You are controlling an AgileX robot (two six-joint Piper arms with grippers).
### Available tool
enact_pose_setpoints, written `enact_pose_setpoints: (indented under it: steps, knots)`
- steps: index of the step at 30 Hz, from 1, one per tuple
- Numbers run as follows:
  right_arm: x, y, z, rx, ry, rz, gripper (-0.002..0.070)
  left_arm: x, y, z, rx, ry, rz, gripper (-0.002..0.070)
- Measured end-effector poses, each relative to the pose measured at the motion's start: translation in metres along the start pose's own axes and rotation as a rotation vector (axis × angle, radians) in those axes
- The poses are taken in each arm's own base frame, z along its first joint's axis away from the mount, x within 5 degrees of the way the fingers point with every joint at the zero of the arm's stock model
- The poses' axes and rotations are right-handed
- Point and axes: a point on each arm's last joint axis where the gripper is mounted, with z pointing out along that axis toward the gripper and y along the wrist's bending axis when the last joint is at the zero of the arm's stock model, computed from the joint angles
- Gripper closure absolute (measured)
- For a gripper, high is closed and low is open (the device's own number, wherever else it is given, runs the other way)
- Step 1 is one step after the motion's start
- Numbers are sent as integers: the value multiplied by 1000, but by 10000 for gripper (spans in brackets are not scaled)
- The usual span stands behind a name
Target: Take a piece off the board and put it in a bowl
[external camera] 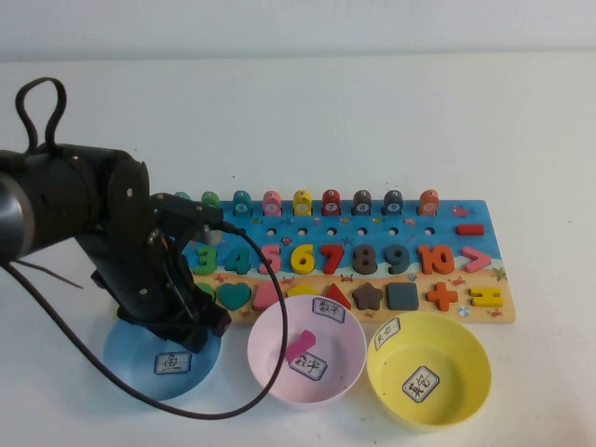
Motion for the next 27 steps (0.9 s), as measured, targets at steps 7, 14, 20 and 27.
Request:
enact_pose_setpoints:
  steps: [7,14,20,27]
  knots:
    - [0,0,0,0,0,0,694,2,-1,-5,1,2,-3,288]
    - [0,0,0,0,0,0,694,15,-8,-77,-2,-292,2,389]
    - [0,0,0,0,0,0,694,68,-19,-134,14,-612,39,639]
    - [0,0,0,0,0,0,694,134,-21,-129,-1,-787,23,673]
